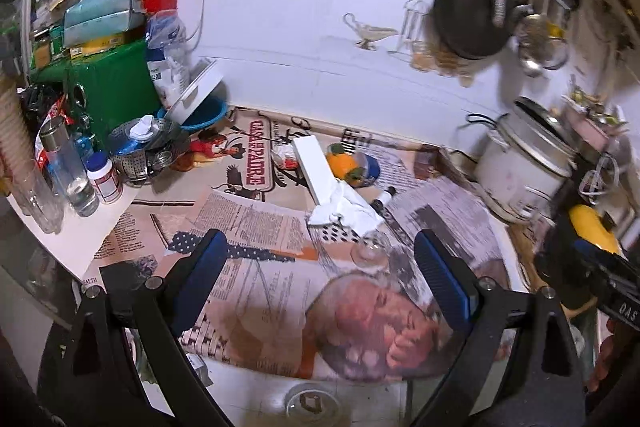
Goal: Collect trash
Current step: 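Move both tools back over the counter toward the tissue and glass jar, then grasp the white tissue with the left tool while the right tool grasps the clear glass jar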
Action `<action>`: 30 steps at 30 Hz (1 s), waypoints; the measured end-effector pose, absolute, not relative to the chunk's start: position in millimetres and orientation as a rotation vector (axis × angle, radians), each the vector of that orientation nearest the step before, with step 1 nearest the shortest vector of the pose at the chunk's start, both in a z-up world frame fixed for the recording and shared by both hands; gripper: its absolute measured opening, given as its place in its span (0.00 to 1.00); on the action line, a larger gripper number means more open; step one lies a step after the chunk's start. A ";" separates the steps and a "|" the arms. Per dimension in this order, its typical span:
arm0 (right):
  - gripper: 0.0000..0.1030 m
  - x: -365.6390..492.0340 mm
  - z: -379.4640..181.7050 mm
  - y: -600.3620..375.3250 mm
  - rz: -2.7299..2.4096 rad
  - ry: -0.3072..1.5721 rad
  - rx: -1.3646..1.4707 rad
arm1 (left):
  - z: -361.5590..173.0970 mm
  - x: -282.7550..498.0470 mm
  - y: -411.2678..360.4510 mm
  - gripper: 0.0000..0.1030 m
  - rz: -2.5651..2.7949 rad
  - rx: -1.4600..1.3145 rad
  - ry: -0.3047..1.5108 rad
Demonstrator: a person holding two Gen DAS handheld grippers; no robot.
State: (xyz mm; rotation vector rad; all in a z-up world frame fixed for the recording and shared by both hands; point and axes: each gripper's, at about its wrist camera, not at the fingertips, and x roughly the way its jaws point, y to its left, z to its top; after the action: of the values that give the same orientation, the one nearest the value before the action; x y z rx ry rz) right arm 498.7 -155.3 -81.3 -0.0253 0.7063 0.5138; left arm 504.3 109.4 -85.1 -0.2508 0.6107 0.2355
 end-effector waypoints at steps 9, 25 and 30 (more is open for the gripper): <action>0.65 559.2 -129.0 -109.5 0.643 0.861 -0.084 | -103.1 548.5 136.7 0.92 0.320 -0.232 0.674; 0.65 641.6 -233.1 -13.4 0.436 1.168 -0.019 | -168.7 674.3 240.3 0.92 0.157 -0.225 0.862; 0.48 644.5 -245.9 -10.2 0.411 1.212 0.008 | -191.7 708.1 231.2 0.92 0.048 -0.210 0.937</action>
State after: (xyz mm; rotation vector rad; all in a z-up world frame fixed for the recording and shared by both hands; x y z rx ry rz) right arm 644.5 -10.2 -245.9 0.0083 1.2122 0.4111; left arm 708.1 231.2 -191.7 -0.2104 0.9368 0.0483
